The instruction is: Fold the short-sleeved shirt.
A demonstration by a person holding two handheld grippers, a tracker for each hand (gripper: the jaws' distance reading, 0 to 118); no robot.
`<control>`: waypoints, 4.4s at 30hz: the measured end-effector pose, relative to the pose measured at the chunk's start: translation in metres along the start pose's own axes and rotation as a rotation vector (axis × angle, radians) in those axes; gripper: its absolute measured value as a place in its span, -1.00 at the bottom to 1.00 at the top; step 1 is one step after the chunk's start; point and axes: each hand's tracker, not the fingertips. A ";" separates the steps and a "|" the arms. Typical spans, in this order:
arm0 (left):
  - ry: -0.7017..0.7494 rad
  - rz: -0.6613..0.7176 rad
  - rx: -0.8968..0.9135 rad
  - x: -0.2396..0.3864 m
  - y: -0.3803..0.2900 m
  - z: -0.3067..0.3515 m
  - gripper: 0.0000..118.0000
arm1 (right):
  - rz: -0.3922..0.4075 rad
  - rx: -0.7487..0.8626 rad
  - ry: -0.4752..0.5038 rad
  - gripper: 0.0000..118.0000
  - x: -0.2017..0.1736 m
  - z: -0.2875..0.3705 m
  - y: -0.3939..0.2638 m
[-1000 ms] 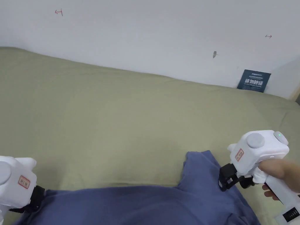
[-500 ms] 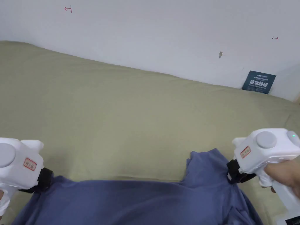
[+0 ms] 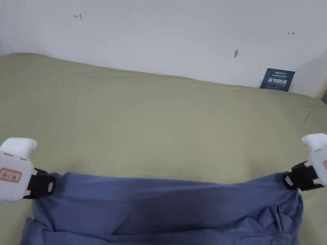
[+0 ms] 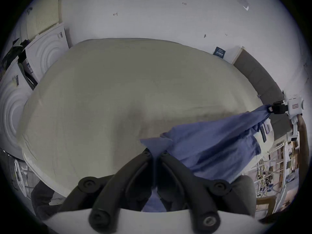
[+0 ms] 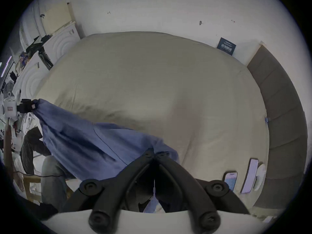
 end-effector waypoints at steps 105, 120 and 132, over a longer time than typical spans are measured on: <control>-0.321 0.506 -0.081 -0.022 -0.140 -0.016 -0.78 | -0.224 0.199 0.033 -0.99 -0.223 0.011 -0.154; -0.607 0.245 -0.102 0.142 -0.056 -0.028 -0.78 | -0.358 0.275 -0.008 -0.99 -0.171 0.045 -0.168; -0.803 0.439 -0.201 0.170 -0.086 -0.107 0.67 | -0.419 0.270 -0.035 -0.99 -0.145 0.044 -0.179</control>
